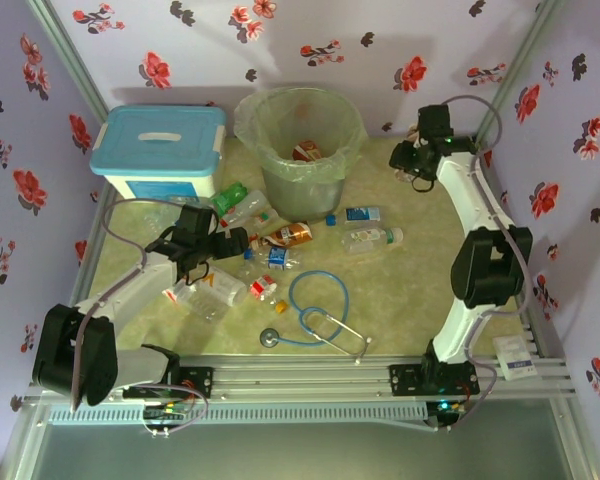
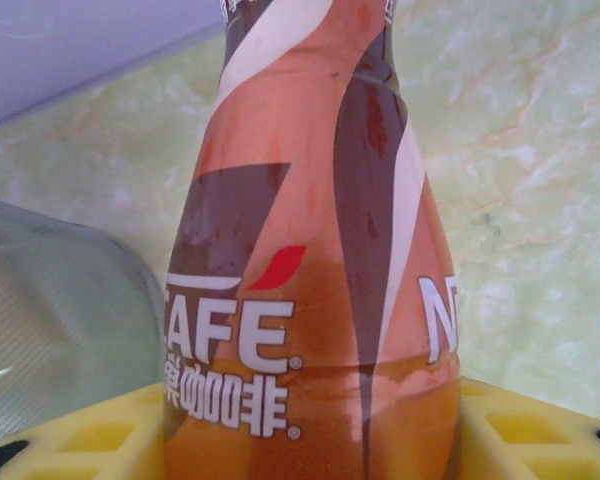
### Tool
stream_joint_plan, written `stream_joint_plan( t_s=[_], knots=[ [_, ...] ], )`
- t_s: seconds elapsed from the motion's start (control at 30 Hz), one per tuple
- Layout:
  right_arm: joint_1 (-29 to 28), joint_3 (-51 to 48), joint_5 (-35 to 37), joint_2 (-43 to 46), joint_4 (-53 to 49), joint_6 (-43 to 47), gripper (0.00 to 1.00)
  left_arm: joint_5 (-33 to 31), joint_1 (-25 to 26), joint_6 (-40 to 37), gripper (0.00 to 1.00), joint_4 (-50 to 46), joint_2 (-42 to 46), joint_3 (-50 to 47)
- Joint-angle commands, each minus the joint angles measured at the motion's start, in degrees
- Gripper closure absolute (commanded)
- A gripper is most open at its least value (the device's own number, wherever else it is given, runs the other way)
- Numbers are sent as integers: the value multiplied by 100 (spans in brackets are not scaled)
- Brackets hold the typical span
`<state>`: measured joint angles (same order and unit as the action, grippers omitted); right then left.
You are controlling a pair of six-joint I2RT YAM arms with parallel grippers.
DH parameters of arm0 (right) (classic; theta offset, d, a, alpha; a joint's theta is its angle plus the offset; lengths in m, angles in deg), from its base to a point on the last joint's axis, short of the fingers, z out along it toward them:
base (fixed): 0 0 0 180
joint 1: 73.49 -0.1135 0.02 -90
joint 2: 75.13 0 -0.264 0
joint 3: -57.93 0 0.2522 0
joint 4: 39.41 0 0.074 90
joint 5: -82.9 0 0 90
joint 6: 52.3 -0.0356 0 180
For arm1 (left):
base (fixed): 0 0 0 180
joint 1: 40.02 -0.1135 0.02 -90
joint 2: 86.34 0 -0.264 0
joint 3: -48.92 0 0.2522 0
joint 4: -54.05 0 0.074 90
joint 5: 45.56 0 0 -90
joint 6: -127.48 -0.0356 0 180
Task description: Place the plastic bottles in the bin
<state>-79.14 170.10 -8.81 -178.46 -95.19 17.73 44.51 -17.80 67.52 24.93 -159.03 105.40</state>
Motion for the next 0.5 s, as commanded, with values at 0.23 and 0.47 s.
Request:
stream_joint_plan(
  t_s=[0.23, 0.47],
  knots=[
    [-706, 1359, -26, 551, -693, 570, 100, -17, 37, 63, 0, 158, 0, -202],
    [-1223, 2483, -313, -40, -759, 582, 100, 197, 41, 186, 0, 409, 49, -306]
  ],
)
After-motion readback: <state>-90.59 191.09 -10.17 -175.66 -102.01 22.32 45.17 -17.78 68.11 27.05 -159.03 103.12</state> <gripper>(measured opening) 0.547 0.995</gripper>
